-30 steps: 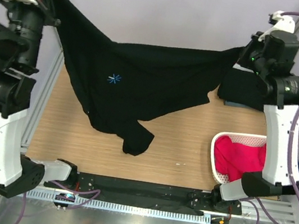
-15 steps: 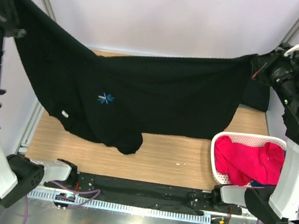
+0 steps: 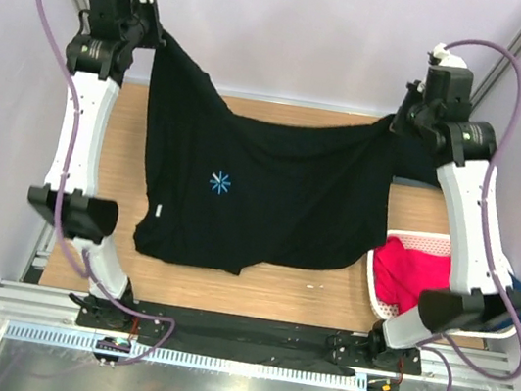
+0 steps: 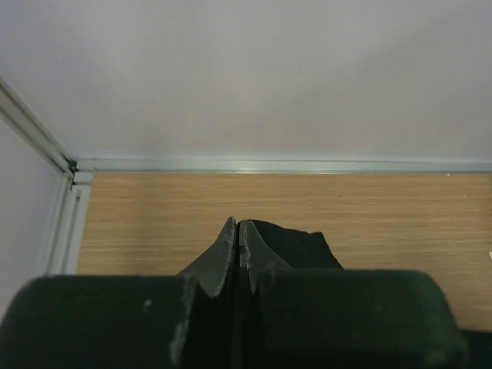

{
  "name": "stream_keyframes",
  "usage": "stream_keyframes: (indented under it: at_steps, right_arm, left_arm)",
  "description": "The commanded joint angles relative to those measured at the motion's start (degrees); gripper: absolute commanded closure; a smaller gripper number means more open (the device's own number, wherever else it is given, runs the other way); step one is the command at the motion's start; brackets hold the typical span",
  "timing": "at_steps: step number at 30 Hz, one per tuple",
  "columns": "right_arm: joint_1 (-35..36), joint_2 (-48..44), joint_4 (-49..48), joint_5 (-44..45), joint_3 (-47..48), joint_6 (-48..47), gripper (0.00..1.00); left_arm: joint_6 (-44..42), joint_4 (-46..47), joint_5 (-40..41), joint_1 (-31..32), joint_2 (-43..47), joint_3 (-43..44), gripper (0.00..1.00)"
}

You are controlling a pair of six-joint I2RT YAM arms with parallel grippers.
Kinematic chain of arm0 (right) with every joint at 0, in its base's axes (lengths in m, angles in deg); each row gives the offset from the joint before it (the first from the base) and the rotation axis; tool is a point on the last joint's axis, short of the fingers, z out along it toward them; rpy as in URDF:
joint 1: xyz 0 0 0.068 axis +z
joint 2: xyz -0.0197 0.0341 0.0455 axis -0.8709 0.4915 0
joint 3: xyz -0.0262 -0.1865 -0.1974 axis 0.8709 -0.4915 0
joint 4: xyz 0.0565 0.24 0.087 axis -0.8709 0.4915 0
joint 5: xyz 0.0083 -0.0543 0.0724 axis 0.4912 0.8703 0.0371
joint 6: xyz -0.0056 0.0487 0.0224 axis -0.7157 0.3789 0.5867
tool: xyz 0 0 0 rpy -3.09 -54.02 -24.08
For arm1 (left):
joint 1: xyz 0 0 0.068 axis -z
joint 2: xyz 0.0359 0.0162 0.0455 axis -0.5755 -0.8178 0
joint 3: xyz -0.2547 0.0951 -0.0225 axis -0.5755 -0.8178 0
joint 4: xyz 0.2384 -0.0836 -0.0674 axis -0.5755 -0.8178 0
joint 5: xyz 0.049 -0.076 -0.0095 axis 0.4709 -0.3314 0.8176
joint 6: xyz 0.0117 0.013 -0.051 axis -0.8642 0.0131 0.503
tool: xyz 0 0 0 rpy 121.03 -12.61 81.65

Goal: Fold and stack the t-shirts
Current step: Flatten the tshirt out

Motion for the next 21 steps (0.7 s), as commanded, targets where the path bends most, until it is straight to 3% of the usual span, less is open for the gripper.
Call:
stream_keyframes:
  at_steps: [1, 4, 8, 17, 21]
  right_arm:
    - [-0.22, 4.76, -11.90, 2.02, 6.41, -1.86, 0.99]
    - [-0.13, 10.82, -14.02, 3.25, 15.55, -2.65, 0.99]
    - [-0.21, 14.09, -13.84, 2.99, 25.41, -3.18, 0.99]
    - [-0.04, -1.01, -15.60, -3.95, 17.52, -6.52, 0.99]
    - [-0.04, -9.10, -15.60, -6.85, 14.35, -6.70, 0.99]
  left_arm:
    - [5.47, 10.05, -7.92, -2.19, -2.13, 13.22, 1.00]
    - [7.31, 14.17, -10.29, -2.36, -7.15, 21.34, 1.00]
    - [7.76, 16.56, -13.89, -2.72, -5.50, 23.39, 1.00]
    - [0.38, 13.32, -10.48, -2.72, 21.56, 6.98, 1.00]
    - [-2.70, 8.05, -5.21, -2.63, 30.62, 6.25, 1.00]
